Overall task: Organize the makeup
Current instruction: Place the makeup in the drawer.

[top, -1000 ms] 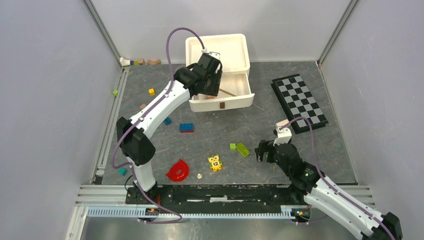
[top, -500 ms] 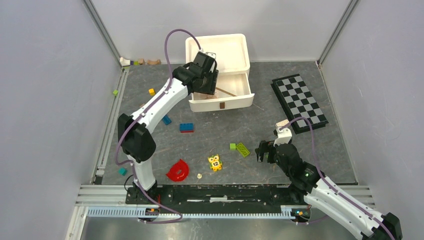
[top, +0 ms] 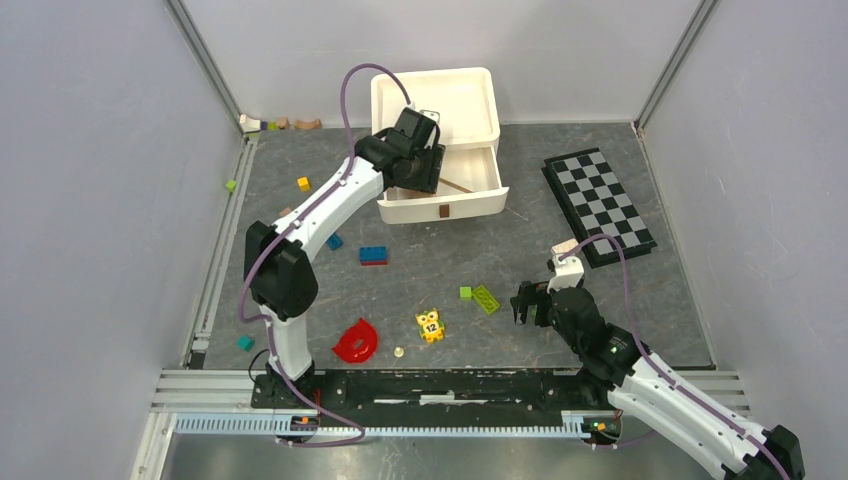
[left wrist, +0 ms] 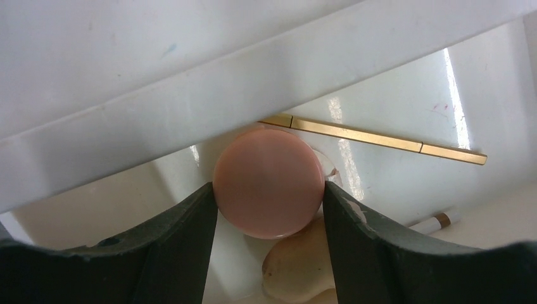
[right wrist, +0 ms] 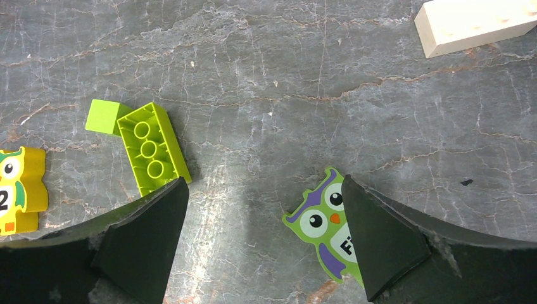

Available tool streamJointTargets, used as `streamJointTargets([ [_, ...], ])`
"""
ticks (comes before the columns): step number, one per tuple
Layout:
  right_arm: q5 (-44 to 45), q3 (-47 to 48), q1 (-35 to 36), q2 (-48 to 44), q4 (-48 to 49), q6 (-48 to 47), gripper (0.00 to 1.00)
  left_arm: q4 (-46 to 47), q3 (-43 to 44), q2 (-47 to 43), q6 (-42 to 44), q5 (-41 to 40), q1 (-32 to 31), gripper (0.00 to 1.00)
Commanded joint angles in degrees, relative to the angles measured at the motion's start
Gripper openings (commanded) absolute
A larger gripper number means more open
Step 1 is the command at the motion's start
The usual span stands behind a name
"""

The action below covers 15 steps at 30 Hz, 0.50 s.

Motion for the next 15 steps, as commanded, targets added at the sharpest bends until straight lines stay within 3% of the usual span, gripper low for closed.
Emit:
streamJointTargets([
  [1, 1.0, -0.3, 0.1, -0.3, 0.9, 0.3, 0.98, -0.1, -0.2, 1.0, 2.7, -0.2, 0.3, 0.7],
  [8, 0.9, 0.0, 0.1, -0.3, 0.8, 0.3, 0.98, -0.1, -0.6, 0.6, 3.0, -1.3, 0.3, 0.83],
  [15, 1.2, 1.4, 0.1, 0.0, 0.5, 0.3, 0.98, -0.2, 0.6, -0.5, 3.4, -1.5, 0.3, 0.89],
])
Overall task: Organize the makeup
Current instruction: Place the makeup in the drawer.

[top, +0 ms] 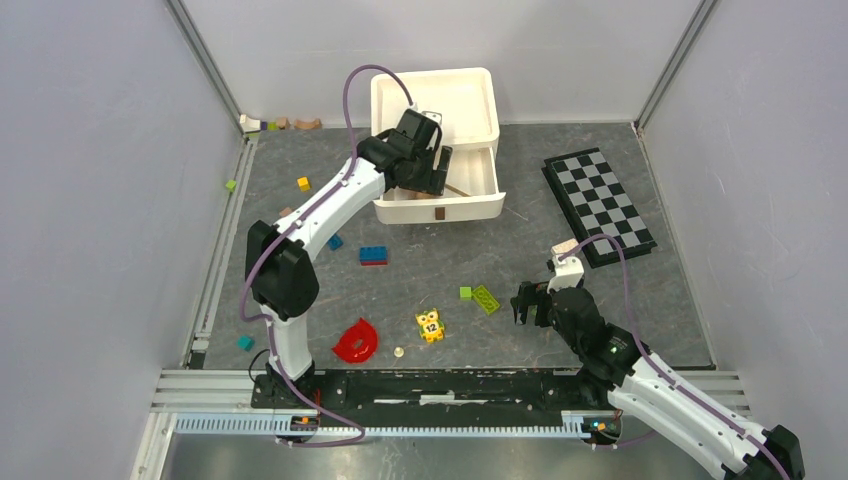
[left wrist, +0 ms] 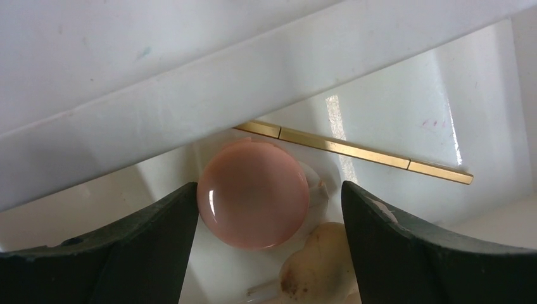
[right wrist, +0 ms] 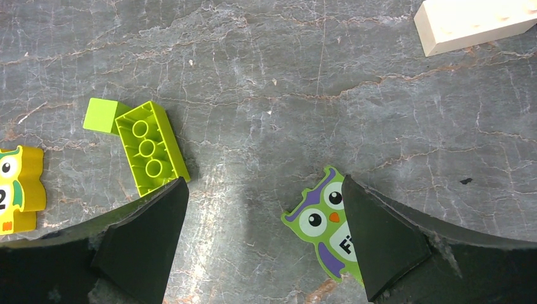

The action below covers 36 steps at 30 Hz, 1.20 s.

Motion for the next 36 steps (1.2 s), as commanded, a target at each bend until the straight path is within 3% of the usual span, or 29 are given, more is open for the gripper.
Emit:
streamJointTargets([
  [1, 1.2, 1.6, 0.1, 0.1, 0.8, 0.3, 0.98, -1.1, 1.3, -1.1, 3.3, -1.7, 0.6, 0.89],
  [15, 4.8, 7.0, 0.1, 2.8, -1.7, 0.1, 0.98, -5.4, 10.5, -3.3, 2.4, 3.7, 0.4, 0.93],
  [29, 10.8, 14.5, 0.1, 9.5, -11.4, 3.9, 0.98, -3.9, 5.4, -17.9, 2.4, 7.4, 0.5, 0.95],
  [36, 9.2, 16.5, 0.1, 13.4, -11.2, 3.0, 0.98, -1.0, -6.1, -31.0, 2.4, 5.1, 0.6, 0.96],
])
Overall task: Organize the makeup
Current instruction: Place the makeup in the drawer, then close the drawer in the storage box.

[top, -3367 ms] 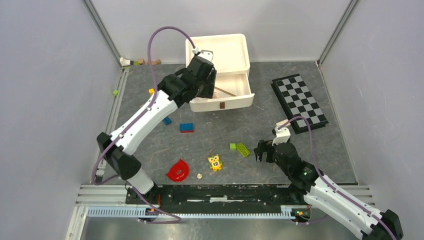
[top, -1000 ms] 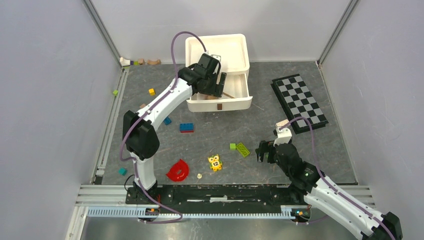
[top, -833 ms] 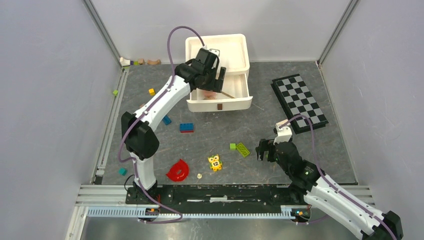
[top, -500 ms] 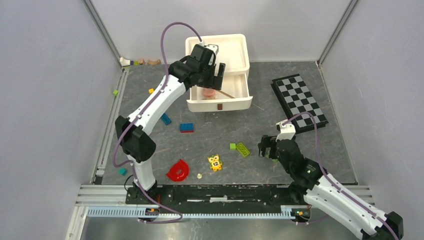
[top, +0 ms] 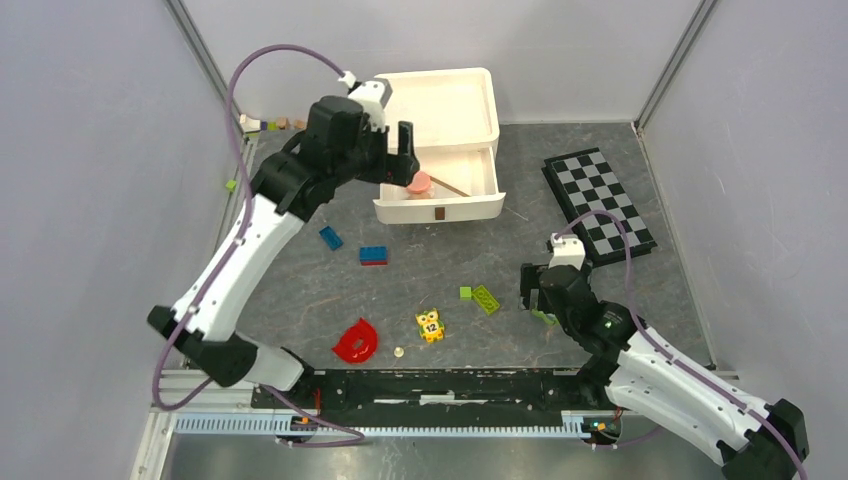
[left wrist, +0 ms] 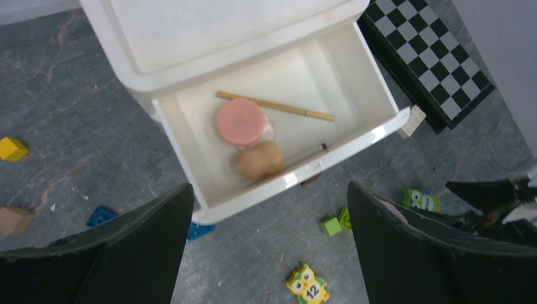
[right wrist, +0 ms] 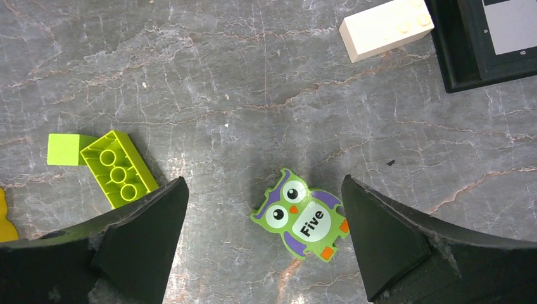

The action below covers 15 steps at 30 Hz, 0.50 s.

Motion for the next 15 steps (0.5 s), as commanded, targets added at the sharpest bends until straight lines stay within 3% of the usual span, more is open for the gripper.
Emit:
streamJointTargets([
  [1, 0.2, 2.3, 0.1, 0.7, 0.6, -0.2, 0.98, 3.9, -9.8, -9.7, 2.2, -1.7, 0.1, 0.97],
  [8, 2.1, 2.9, 0.1, -1.2, 2.2, 0.7, 0.98, 6.6, -30.7, -27.9, -1.0, -6.6, 2.4, 1.0],
  [15, 5.4, 2.4, 0.1, -9.9, 9.5, 1.2, 0.98, 3.5, -45.4, -37.0, -7.4, -5.5, 5.1, 1.0],
])
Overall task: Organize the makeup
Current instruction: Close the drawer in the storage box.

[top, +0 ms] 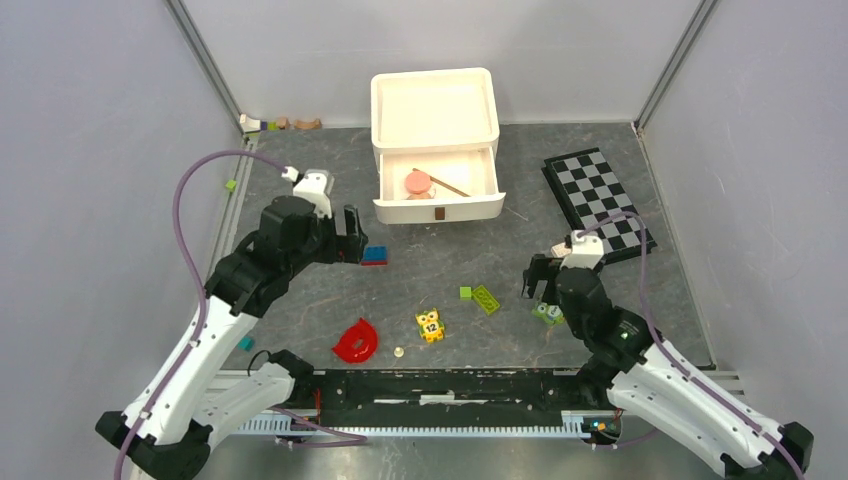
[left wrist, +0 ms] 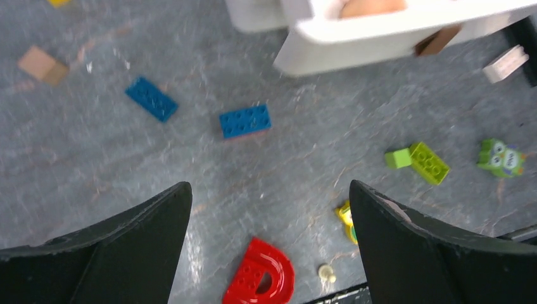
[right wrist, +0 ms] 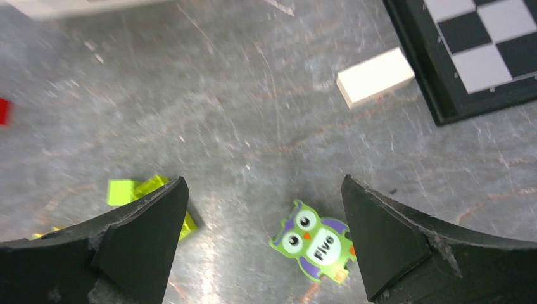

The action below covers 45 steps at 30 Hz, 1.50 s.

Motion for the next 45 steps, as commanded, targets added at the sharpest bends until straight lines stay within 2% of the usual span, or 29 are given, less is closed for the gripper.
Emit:
streamJointTargets([
  [1, 2.0, 1.6, 0.1, -5.6, 9.2, -0.7, 0.98, -1.0, -6.6, -3.4, -5.4, -1.5, 1.2, 1.0],
  [6, -5.1, 3.9, 0.1, -3.5, 14.3, -5.6, 0.98, -2.4, -10.9, -2.7, -5.7, -1.7, 3.7, 1.0],
  [13, -17.6, 8.1, 1.5, 10.3, 23.8, -5.5, 0.98, 1.5, -14.3, 0.2, -3.2, -2.7, 4.2, 1.0],
  [19, -13.0, 10.1, 8.4, 20.5, 33.9, -4.0, 0.98, 2.6, -15.2, -0.9, -3.2, -3.4, 4.2, 1.0],
  [26, -7.5, 15.1, 9.9, 29.6, 42.3, 0.6, 0.96, 3.1, -15.5, -1.3, -3.4, -3.4, 4.2, 1.0],
  [34, -4.6, 24.6, 9.9, 40.2, 44.1, -1.7, 0.92, 3.1, -15.6, -1.4, -3.3, -3.1, 4.1, 1.0],
  [36, -4.6, 25.8, 8.3, 41.5, 44.4, -1.9, 0.9, 3.1, -15.6, -1.4, -3.3, -3.2, 4.1, 1.0],
  [38, -4.6, 26.3, 10.0, 42.5, 44.9, -1.9, 0.88, 3.2, -15.6, -1.2, -3.3, -3.2, 4.1, 1.0],
  [45, -3.8, 29.9, 9.9, 47.0, 45.4, -4.5, 0.87, 3.2, -15.7, -1.3, -3.4, -3.2, 4.1, 1.0],
])
